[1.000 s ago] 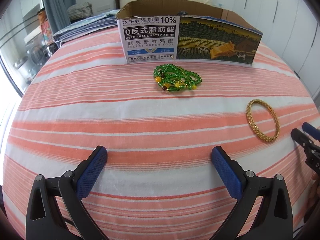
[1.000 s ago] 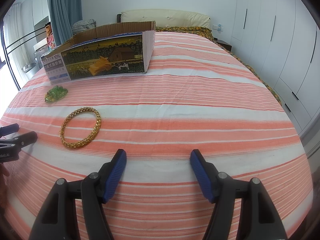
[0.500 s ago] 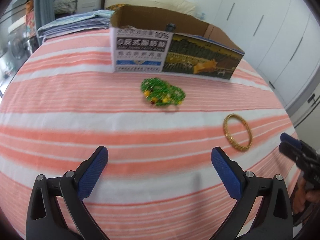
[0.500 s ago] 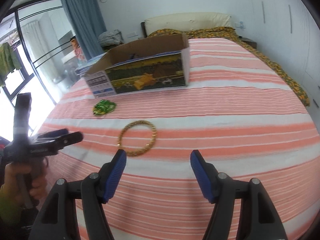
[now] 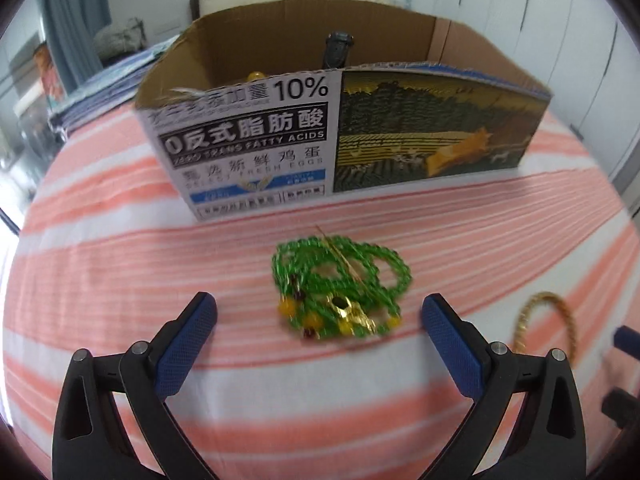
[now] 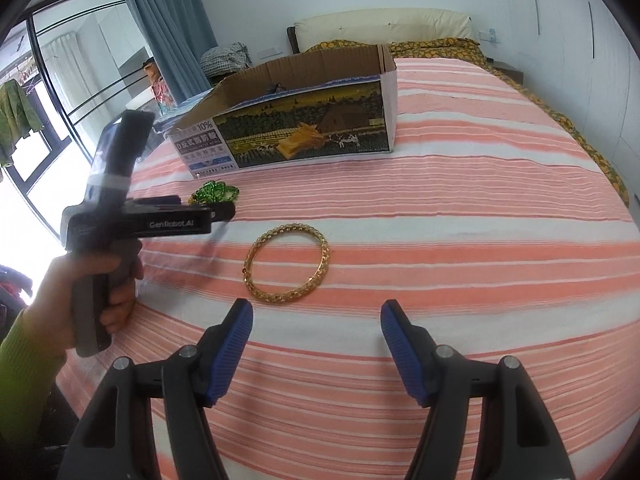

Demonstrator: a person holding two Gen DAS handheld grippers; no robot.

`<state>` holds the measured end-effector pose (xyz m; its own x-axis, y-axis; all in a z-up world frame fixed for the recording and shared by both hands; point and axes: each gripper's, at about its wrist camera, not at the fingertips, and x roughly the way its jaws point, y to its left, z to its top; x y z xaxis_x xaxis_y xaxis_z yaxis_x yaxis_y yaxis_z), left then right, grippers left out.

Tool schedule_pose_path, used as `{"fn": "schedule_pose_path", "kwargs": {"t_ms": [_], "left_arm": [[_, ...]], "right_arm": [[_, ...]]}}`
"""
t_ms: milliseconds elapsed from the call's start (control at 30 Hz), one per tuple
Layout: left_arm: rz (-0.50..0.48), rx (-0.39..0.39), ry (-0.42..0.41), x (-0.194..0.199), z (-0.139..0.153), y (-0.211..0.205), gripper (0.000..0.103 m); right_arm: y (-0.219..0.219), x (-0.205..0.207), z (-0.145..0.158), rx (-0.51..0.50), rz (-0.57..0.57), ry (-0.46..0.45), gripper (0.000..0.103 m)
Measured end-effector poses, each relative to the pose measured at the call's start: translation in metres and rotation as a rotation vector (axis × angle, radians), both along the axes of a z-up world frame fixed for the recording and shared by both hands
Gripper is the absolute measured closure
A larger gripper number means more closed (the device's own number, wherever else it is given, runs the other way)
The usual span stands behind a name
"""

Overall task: Organize jewelry
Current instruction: 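Grasp the green bead necklace with the left tool while the right tool grasps the gold bangle, then carry the green beads and gold bangle into the box and open both tools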

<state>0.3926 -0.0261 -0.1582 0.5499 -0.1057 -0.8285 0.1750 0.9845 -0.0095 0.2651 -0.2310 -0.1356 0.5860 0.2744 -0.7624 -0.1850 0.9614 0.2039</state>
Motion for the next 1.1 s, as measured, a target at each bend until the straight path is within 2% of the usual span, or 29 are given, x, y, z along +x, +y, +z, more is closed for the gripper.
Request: {"fn": "schedule_pose_path", "kwargs": {"t_ms": [100,133,200,233,333,367,400,433,467,533,567,667,900,1100], "left_arm": [[0.01,-0.026,-0.005,0.009,0.001,0.001,0.002],[0.011,-0.025,-0.009,0.008,0.001,0.001,0.005],[0.001,-0.016,-0.032,0.006,0.003,-0.002,0.016],[-0.011,-0.015,-0.039,0.005,0.004,-0.003,0.023],[-0.048,-0.012,-0.061,-0.002,0.007,-0.01,0.044],[-0.055,-0.012,-0.064,-0.004,0.007,-0.011,0.053],[-0.064,-0.014,-0.07,-0.008,0.007,-0.009,0.058],[-0.073,-0.016,-0.076,-0.01,0.008,-0.01,0.068],[-0.077,-0.017,-0.079,-0.013,0.009,-0.009,0.078],[-0.082,-0.021,-0.083,-0.017,0.01,-0.009,0.08],[-0.082,-0.027,-0.085,-0.019,0.011,-0.007,0.085],[-0.079,-0.07,-0.087,-0.03,0.018,0.001,0.089],[-0.054,-0.199,-0.113,-0.054,0.044,0.026,0.09],[-0.039,-0.291,-0.169,-0.079,0.079,0.044,0.09]], "right_arm": [[0.003,0.011,0.001,-0.045,-0.023,0.007,0.035],[0.005,0.017,0.002,-0.061,-0.032,0.003,0.037],[0.011,0.03,0.0,-0.096,-0.018,0.013,0.055],[0.015,0.038,-0.003,-0.105,-0.001,0.034,0.064],[0.026,0.056,-0.012,-0.105,0.041,0.075,0.067],[0.033,0.058,-0.014,-0.137,0.057,0.076,0.072],[0.037,0.058,-0.015,-0.169,0.066,0.061,0.082],[0.042,0.057,-0.015,-0.21,0.075,0.055,0.095],[0.044,0.056,-0.016,-0.222,0.076,0.049,0.097],[0.043,0.055,-0.015,-0.201,0.072,0.052,0.097],[0.04,0.052,-0.014,-0.189,0.064,0.051,0.097],[0.029,0.039,-0.003,-0.153,0.042,0.024,0.097],[0.008,0.023,0.027,-0.057,0.004,-0.023,0.097],[-0.007,0.022,0.035,-0.007,-0.028,-0.039,0.097]]}}
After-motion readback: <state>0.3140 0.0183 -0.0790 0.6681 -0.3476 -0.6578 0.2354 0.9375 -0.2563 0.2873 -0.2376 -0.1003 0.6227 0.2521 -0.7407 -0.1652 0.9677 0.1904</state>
